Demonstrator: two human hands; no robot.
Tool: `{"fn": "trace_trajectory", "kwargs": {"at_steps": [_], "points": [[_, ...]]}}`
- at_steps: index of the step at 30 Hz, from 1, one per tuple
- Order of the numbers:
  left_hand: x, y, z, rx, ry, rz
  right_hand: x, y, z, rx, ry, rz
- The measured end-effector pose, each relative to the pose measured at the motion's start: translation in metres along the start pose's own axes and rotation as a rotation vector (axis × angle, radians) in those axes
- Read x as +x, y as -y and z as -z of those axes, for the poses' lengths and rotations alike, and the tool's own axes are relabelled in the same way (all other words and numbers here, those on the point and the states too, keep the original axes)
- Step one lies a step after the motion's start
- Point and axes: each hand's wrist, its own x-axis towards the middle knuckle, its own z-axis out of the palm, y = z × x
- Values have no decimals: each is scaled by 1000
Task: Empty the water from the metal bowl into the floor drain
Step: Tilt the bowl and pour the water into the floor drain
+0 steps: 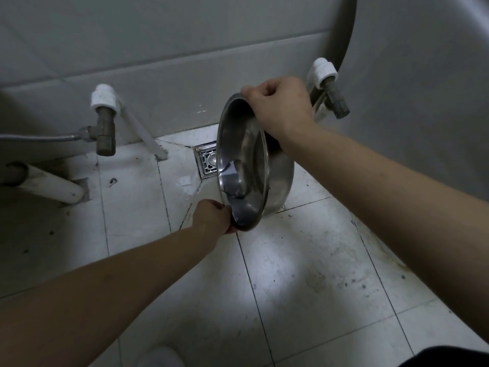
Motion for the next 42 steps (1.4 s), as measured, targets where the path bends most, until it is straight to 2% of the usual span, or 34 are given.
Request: {"fn": "trace_trajectory", "kwargs": {"at_steps": [8, 20, 27, 31, 38, 42], "points": [[4, 4, 2, 24, 21, -8, -2, 4, 1, -10, 26, 1], [8, 3, -3, -105, -5, -1, -1, 3, 1, -27, -1, 21], [4, -1, 0, -237, 13, 68, -2, 7, 1, -35, 17, 26], [3, -3, 0, -150, 5, 46, -2, 8, 0, -27, 7, 24], [-2, -5, 3, -258, 38, 110, -1, 8, 1, -23, 14, 26], [-1, -4, 2, -93, 34, 1, -2, 9, 0, -19, 18, 31]]}}
